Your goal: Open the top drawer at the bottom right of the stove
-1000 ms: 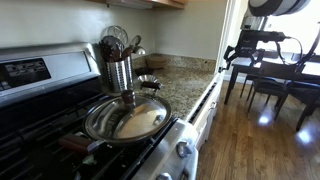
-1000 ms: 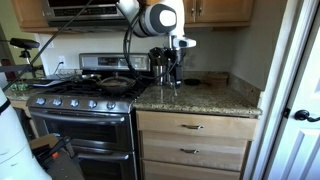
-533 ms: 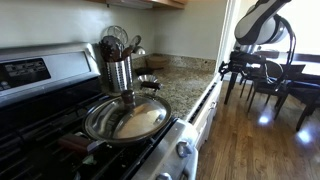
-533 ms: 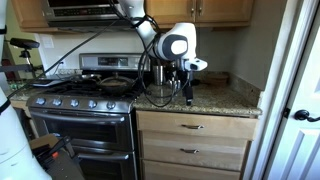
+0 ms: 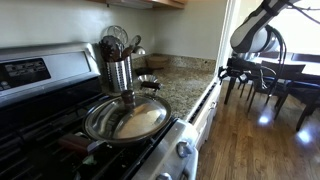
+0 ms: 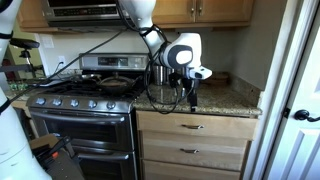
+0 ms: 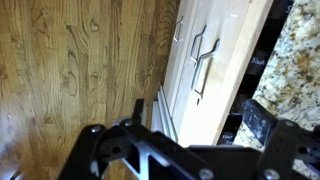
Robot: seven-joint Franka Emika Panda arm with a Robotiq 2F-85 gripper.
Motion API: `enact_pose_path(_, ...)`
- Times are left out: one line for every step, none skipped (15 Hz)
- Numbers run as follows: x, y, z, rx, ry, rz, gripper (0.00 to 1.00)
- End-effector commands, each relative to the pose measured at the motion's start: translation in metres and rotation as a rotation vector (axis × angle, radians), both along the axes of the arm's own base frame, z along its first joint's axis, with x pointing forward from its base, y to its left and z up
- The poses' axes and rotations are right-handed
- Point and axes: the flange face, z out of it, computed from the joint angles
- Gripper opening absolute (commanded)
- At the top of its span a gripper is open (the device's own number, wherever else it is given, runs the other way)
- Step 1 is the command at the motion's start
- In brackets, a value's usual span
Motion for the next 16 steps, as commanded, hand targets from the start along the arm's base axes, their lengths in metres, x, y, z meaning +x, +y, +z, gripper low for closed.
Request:
enact_pose_path(0.001, -0.001, -0.003, -0.001, 0.015, -0.009, 1.0)
enact_pose_path(0.005, -0.003, -0.014, -0.011, 0.023, -0.031, 1.0)
enact_pose_path(0.006, -0.005, -0.023, -0.017, 0.031, -0.035, 1.0)
enact_pose_path(0.007, -0.007, -0.032, -0.027, 0.036, -0.054, 1.0)
enact_pose_path(0.008, -0.009, -0.04, -0.031, 0.056, -0.059, 1.0)
enact_pose_path(0.01, -0.012, -0.053, -0.041, 0.075, -0.078, 1.0)
enact_pose_path(0.012, -0.014, -0.062, -0.042, 0.088, -0.091, 1.0)
enact_pose_path(0.016, -0.017, -0.074, -0.051, 0.096, -0.115, 1.0)
enact_pose_path(0.019, -0.019, -0.083, -0.056, 0.105, -0.135, 1.0)
enact_pose_path(0.022, -0.021, -0.093, -0.054, 0.118, -0.153, 1.0)
enact_pose_path(0.025, -0.023, -0.101, -0.052, 0.127, -0.163, 1.0)
enact_pose_path(0.027, -0.024, -0.109, -0.047, 0.132, -0.175, 1.0)
enact_pose_path(0.029, -0.024, -0.116, -0.042, 0.134, -0.181, 1.0)
enact_pose_path(0.031, -0.024, -0.123, -0.026, 0.135, -0.182, 1.0)
enact_pose_path(0.032, -0.024, -0.127, -0.015, 0.134, -0.183, 1.0)
enact_pose_path(0.034, -0.023, -0.131, 0.002, 0.117, -0.18, 1.0)
